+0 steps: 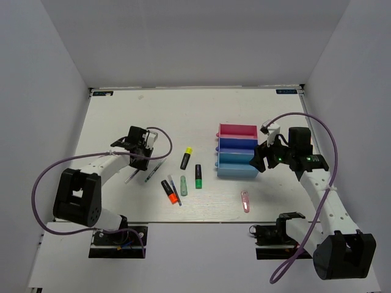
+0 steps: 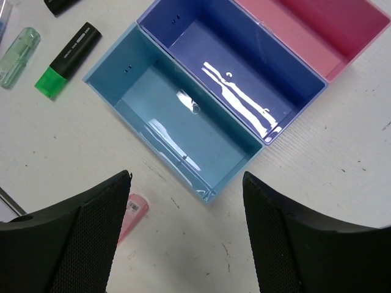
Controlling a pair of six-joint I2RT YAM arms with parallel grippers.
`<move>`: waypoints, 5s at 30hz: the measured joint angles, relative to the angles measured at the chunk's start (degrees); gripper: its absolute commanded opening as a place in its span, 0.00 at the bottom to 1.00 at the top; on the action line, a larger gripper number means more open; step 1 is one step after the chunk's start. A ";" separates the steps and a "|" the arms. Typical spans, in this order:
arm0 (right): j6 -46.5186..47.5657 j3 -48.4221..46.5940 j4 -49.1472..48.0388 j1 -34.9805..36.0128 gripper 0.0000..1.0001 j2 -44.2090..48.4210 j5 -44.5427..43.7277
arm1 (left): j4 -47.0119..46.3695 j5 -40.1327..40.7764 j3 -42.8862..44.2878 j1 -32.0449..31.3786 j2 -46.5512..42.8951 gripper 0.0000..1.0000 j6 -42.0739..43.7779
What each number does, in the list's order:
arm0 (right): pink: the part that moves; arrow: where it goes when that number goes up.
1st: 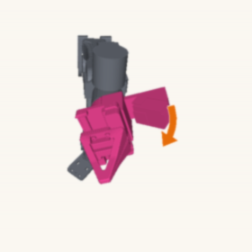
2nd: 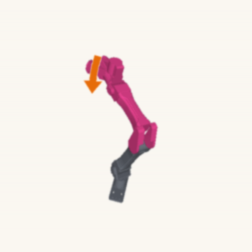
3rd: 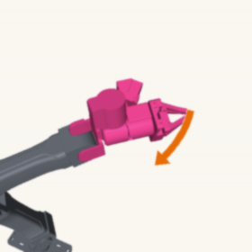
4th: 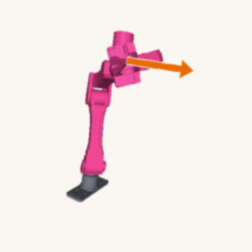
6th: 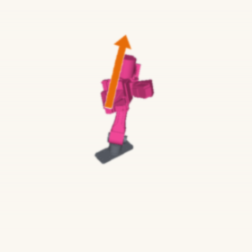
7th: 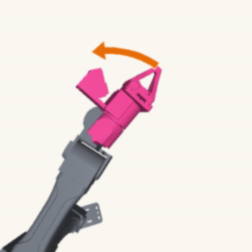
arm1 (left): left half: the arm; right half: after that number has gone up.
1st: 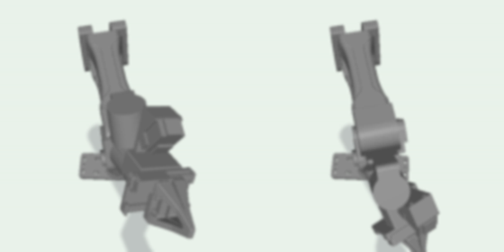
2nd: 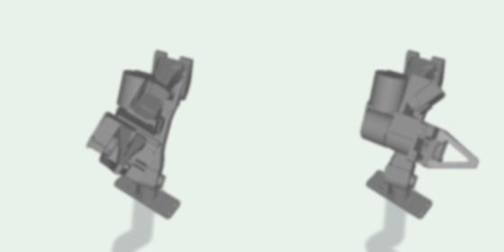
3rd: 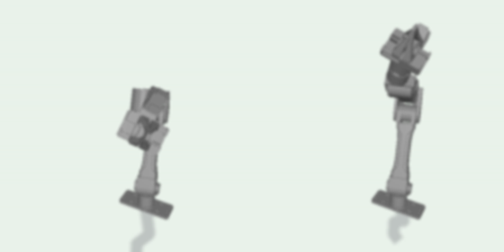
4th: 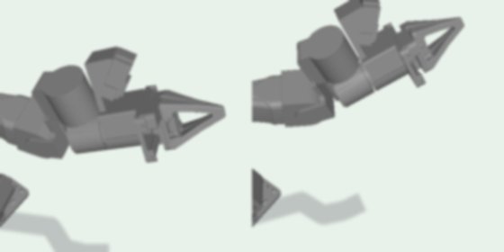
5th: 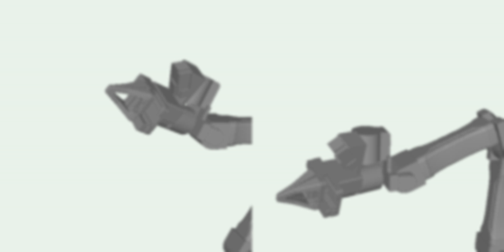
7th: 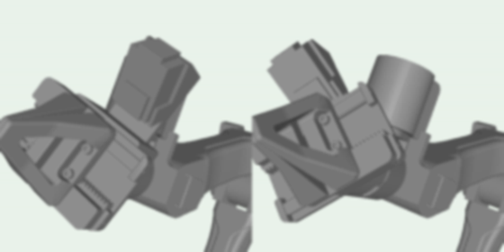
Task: Sort the stationery into containers
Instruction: Pick up the pen from the center of the board, then place the pen in the storage box, then pick up the pen from the center of the board.
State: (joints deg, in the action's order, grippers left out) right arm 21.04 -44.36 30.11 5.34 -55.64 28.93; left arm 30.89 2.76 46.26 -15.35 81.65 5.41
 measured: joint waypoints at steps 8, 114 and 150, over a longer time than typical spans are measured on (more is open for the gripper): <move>0.02 0.02 0.02 0.04 0.76 2.10 0.66 | -0.26 0.70 0.00 3.21 3.17 0.43 2.62; 11.63 6.51 -2.73 0.96 0.72 1.03 7.30 | -13.18 -9.49 34.38 -27.12 9.62 0.75 10.99; 7.98 1.60 1.42 2.16 0.02 -3.96 4.48 | 4.61 1.36 12.37 -8.92 16.70 0.23 -5.51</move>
State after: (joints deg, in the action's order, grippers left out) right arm 29.02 -42.76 31.53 7.51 -59.59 33.41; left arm 35.51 4.12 58.63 -24.27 98.35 -0.10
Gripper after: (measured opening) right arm 0.013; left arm 0.292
